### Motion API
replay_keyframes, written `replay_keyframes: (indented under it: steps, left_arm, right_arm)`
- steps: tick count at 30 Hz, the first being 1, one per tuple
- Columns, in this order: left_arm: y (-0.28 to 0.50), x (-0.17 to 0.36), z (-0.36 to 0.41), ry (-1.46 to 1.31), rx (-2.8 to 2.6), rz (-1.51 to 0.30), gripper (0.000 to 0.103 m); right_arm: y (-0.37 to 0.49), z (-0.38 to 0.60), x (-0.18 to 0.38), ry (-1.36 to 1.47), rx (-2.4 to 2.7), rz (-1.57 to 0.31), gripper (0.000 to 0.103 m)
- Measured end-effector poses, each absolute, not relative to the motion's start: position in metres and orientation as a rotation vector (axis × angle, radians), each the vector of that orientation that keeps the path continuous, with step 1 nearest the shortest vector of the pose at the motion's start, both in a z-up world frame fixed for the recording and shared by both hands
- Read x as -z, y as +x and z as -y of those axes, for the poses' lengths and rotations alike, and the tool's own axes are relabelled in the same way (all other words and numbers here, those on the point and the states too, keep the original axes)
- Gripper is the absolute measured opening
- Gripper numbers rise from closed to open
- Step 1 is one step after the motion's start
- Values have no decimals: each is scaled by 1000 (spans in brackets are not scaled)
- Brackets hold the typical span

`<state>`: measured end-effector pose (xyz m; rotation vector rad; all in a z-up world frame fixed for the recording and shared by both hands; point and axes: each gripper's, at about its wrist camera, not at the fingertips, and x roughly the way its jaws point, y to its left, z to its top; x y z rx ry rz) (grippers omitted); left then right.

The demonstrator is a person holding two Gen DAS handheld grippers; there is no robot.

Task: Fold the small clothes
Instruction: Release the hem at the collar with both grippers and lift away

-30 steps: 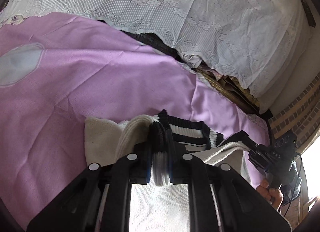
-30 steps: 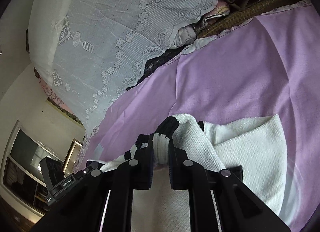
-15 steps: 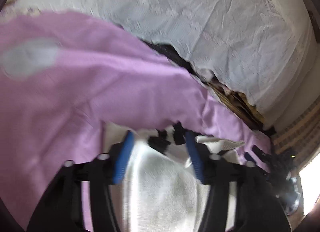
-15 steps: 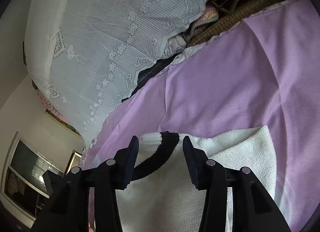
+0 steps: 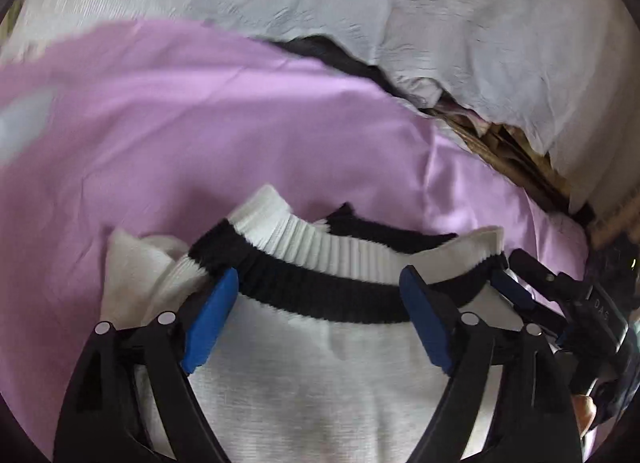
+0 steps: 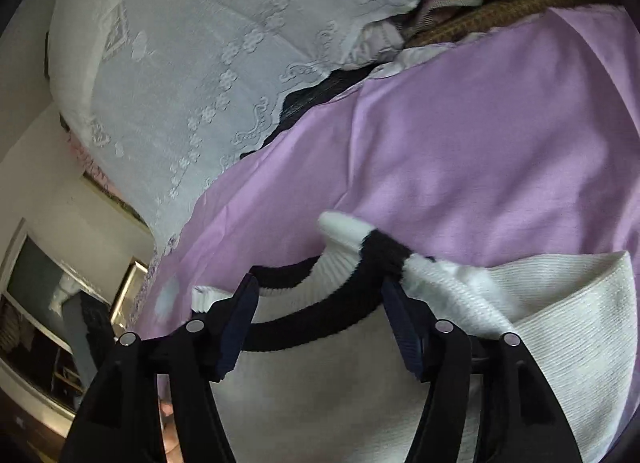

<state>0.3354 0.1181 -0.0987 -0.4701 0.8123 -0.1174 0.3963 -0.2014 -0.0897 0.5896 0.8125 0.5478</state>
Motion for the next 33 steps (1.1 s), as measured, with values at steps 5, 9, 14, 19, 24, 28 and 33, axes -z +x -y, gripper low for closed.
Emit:
replay_keyframes:
  steps: [5, 9, 14, 19, 24, 28, 33]
  left_arm:
    - [322, 100, -145, -560, 127, -764, 57]
    - [298, 85, -140, -490, 61, -709, 73]
    - [263, 60, -106, -373, 166, -638, 87]
    - [253, 78, -63, -142, 85, -731, 90]
    - [248, 103, -54, -25, 4, -844, 98]
    - [228, 97, -60, -43, -25, -806, 98]
    - [200, 94, -58, -13, -21, -793, 98]
  right_arm:
    - [390, 245, 103, 719, -440, -756, 55]
    - [373, 259, 100, 738, -374, -696, 61]
    - [335, 241, 75, 635, -491, -590, 63]
    - [293, 193, 74, 316, -455, -655, 67]
    - [276, 179, 87, 89, -358, -754, 68]
    - [264, 182, 85, 29, -312, -731, 68]
    - [238, 195, 85, 10, -251, -705, 82]
